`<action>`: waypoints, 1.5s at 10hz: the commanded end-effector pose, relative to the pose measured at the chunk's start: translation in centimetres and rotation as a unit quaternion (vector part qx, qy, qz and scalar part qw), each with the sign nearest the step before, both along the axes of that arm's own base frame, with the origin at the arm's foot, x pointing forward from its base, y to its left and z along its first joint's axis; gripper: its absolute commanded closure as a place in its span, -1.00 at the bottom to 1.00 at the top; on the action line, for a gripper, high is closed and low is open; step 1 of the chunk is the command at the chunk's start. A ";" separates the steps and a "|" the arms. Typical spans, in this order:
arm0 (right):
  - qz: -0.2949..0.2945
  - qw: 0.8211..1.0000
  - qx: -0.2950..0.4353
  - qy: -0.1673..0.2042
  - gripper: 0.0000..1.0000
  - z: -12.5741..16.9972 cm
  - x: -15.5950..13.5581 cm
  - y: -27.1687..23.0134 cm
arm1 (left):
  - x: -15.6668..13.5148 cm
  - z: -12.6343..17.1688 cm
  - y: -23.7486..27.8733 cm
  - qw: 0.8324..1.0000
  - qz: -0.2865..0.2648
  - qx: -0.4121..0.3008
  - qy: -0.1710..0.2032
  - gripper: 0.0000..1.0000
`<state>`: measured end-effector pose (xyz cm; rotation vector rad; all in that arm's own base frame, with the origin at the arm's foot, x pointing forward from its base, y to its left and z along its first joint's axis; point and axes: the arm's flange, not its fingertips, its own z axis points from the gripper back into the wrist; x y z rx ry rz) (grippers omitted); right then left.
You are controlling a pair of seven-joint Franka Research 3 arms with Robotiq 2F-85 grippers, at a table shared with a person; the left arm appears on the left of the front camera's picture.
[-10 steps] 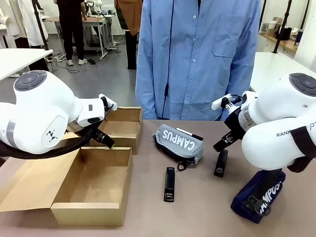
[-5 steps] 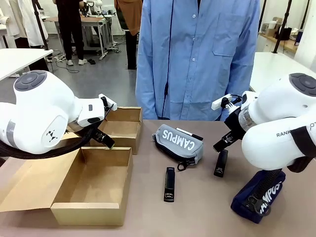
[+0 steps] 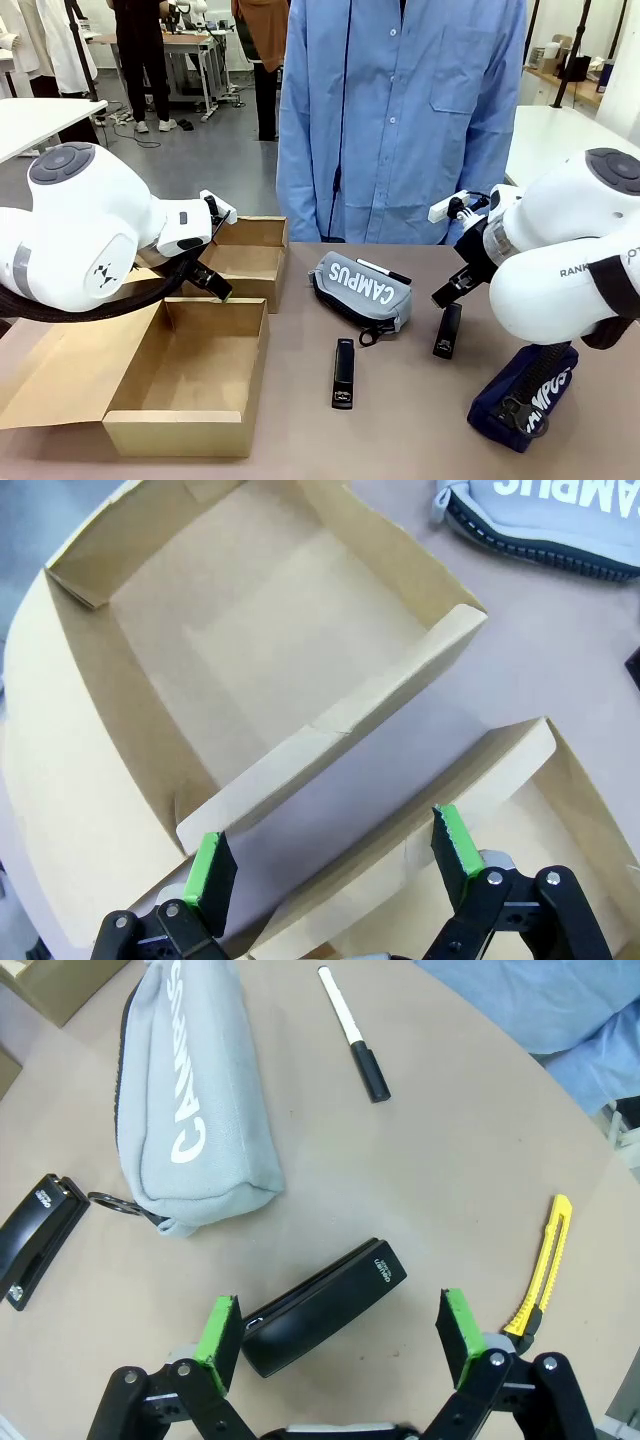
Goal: Place items inside the box.
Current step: Pick up a Pencil pouch or Stapler and place it inside the Mailer Box closest to the robot.
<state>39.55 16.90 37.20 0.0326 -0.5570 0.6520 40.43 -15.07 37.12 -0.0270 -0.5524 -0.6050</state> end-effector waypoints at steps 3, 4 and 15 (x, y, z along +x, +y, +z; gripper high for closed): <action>-0.093 0.981 0.143 0.094 -1.00 13.4 -3.4 -5.4 | -5.6 12.2 1.3 0.992 0.021 -0.116 0.050 -1.00; -0.124 0.967 0.200 0.099 -1.00 16.2 -5.4 -8.4 | -7.5 15.3 3.4 0.986 0.017 -0.147 0.073 -1.00; -0.370 0.651 0.659 0.065 -1.00 8.8 -19.0 -46.1 | -15.4 6.2 41.6 0.695 0.209 -0.687 0.037 -1.00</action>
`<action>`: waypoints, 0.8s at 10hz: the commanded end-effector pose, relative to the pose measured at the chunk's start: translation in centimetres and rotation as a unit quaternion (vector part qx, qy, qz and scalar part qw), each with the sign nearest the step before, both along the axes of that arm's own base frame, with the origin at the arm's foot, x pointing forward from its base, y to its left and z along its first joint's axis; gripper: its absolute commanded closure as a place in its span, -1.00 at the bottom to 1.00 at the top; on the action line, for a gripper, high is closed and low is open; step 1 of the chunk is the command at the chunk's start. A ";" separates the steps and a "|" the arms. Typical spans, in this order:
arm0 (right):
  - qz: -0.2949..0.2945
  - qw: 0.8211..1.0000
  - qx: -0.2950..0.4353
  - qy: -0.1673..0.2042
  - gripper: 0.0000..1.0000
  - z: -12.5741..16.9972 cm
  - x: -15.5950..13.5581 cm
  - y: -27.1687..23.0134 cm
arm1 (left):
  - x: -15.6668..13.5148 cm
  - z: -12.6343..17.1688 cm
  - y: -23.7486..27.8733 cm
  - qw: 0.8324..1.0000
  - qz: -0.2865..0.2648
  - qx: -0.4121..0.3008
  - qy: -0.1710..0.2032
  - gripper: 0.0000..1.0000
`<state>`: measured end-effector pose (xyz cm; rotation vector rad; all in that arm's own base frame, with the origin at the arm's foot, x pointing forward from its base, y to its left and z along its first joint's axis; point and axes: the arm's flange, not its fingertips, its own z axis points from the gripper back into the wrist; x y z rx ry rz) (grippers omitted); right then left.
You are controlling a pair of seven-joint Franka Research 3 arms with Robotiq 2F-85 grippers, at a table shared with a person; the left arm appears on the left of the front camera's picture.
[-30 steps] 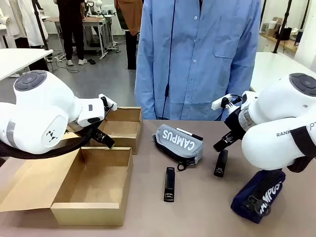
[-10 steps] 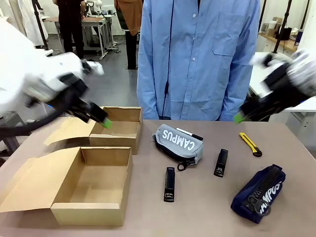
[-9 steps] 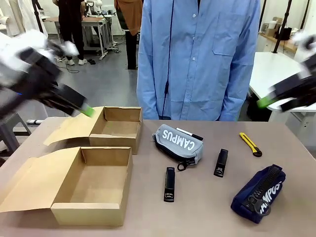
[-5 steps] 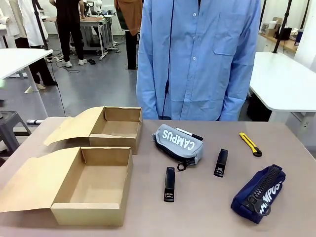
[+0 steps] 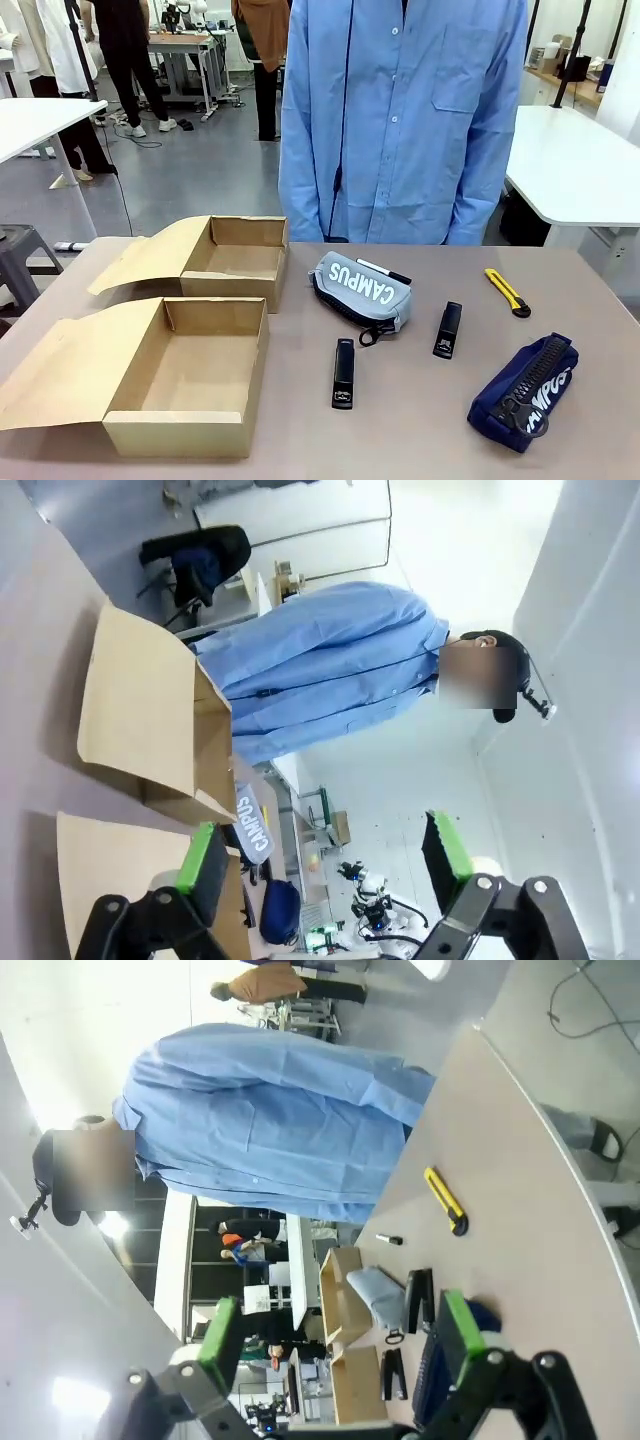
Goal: Place items inside the box.
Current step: Pick up a Pencil pouch or Stapler and place it inside the Mailer Box closest to the robot.
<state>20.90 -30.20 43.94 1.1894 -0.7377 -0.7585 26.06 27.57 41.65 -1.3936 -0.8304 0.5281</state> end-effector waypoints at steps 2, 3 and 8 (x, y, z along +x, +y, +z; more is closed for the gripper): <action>0.026 0.999 -0.021 -0.009 -1.00 2.1 -0.3 1.0 | -1.0 1.7 -1.0 0.997 -0.048 0.060 -0.012 -1.00; 0.026 0.999 -0.021 -0.009 -1.00 2.1 -0.3 1.0 | -1.0 1.7 -1.0 0.997 -0.048 0.060 -0.012 -1.00; 0.062 0.997 -0.047 0.015 -1.00 3.1 1.4 4.1 | -1.0 1.7 -1.0 0.997 -0.048 0.060 -0.012 -1.00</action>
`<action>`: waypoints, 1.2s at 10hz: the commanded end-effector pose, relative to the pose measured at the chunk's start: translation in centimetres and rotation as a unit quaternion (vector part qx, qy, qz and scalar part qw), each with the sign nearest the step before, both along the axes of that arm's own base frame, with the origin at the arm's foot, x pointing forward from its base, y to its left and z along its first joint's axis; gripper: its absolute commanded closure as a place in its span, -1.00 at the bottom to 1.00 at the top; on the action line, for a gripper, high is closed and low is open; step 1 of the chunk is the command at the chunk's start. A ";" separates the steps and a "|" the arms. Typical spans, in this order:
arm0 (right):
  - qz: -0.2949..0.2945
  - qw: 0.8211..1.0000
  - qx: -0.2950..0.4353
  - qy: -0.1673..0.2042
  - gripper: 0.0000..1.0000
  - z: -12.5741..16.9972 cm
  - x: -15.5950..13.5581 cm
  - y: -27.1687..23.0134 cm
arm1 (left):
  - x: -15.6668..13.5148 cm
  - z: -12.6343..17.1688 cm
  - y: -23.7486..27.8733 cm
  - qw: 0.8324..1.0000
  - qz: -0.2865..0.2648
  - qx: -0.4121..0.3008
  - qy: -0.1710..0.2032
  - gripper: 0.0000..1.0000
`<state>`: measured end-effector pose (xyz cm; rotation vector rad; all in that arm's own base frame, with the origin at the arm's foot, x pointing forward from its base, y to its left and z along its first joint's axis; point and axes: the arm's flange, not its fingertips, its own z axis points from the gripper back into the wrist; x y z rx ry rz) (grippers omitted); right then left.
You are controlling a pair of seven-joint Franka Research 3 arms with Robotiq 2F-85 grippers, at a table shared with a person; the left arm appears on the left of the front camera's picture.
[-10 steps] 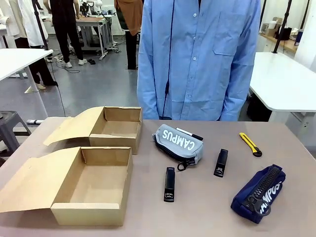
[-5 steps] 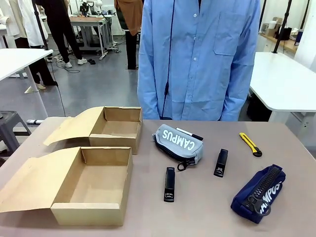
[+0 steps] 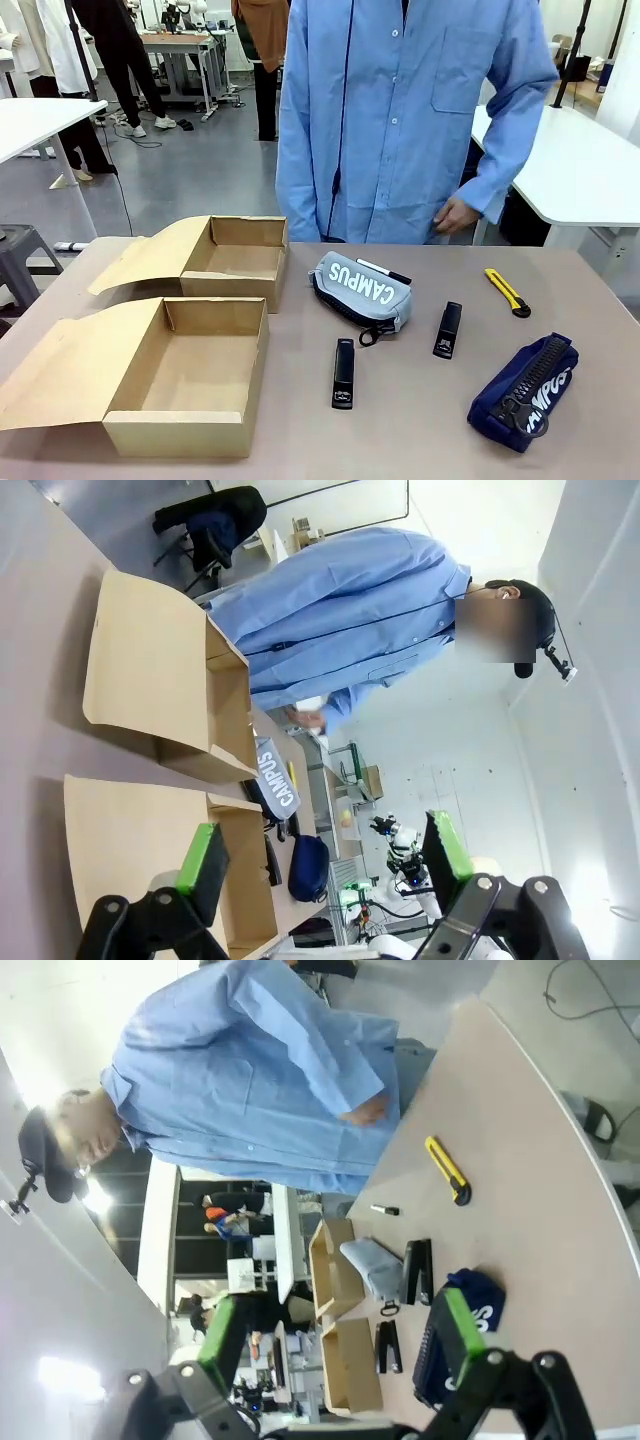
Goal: Place items inside the box.
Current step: Pick up a Pencil pouch or Stapler and place it inside the Mailer Box closest to the robot.
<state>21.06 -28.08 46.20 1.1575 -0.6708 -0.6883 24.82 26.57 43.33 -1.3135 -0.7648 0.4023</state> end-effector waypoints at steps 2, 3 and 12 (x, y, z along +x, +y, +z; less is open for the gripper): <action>0.153 0.985 -0.085 -0.001 -1.00 2.6 7.0 8.8 | 0.3 0.0 0.0 1.000 0.002 -0.001 -0.018 -1.00; 0.171 0.980 -0.095 0.017 -1.00 2.4 8.8 9.5 | 0.3 0.0 0.0 1.000 0.002 -0.001 -0.018 -1.00; -0.006 1.000 0.017 0.017 -1.00 -2.4 -2.0 -0.4 | 0.3 0.0 0.0 1.000 0.002 -0.001 -0.018 -1.00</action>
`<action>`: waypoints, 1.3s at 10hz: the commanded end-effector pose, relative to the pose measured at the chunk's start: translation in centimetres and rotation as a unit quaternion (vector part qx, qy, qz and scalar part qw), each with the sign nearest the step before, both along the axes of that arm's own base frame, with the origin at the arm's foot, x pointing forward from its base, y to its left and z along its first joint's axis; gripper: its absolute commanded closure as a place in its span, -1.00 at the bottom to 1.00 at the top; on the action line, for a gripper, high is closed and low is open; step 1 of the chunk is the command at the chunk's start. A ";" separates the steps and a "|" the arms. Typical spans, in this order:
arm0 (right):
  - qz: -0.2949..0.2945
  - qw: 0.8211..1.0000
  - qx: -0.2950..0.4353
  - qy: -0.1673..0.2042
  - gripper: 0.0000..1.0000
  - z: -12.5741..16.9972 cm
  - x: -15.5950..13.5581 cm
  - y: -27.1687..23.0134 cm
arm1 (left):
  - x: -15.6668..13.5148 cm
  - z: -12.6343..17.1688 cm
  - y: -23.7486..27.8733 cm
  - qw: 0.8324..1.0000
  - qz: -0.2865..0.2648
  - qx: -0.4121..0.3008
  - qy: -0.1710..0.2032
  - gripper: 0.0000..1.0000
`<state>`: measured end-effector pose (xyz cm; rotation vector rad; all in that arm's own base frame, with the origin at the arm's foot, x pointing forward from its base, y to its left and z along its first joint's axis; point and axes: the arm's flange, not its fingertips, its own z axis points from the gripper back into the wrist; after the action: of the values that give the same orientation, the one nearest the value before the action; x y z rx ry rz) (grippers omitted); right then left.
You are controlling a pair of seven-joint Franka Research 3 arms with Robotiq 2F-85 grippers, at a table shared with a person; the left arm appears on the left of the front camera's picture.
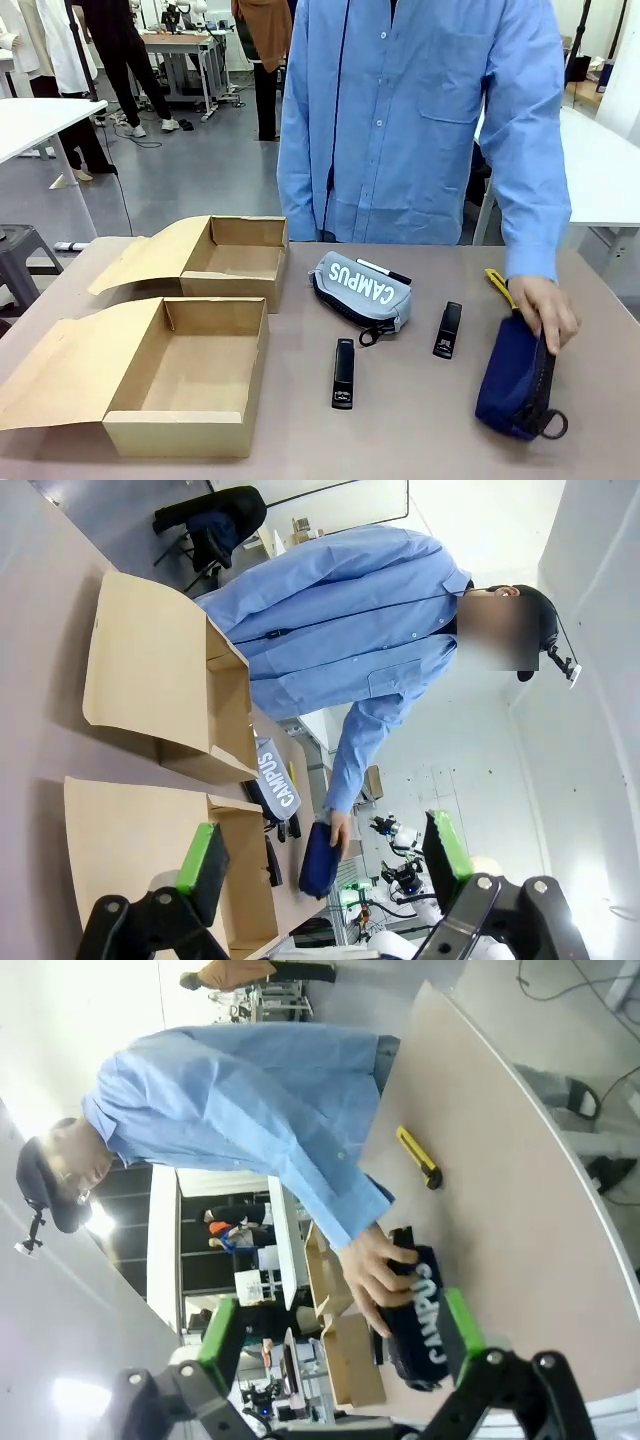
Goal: Place items inside the box.
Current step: Pick up a Pencil pouch or Stapler and place it inside the Mailer Box closest to the robot.
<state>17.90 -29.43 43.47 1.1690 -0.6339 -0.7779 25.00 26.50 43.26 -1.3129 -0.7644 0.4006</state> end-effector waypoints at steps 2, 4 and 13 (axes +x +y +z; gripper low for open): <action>0.020 1.000 -0.017 -0.008 -1.00 0.7 1.7 1.2 | 0.1 0.1 0.0 1.000 0.002 -0.002 -0.018 -1.00; 0.029 0.999 -0.028 -0.009 -1.00 1.0 1.8 2.0 | 0.1 0.1 0.0 1.000 0.002 -0.002 -0.018 -1.00; 0.443 0.817 -0.364 -0.061 -1.00 4.6 13.1 29.2 | 0.1 0.1 0.0 1.000 0.002 -0.002 -0.018 -1.00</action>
<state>32.45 1.80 50.08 0.6694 -0.2688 0.2537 25.05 26.54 43.18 -1.3105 -0.7631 0.4000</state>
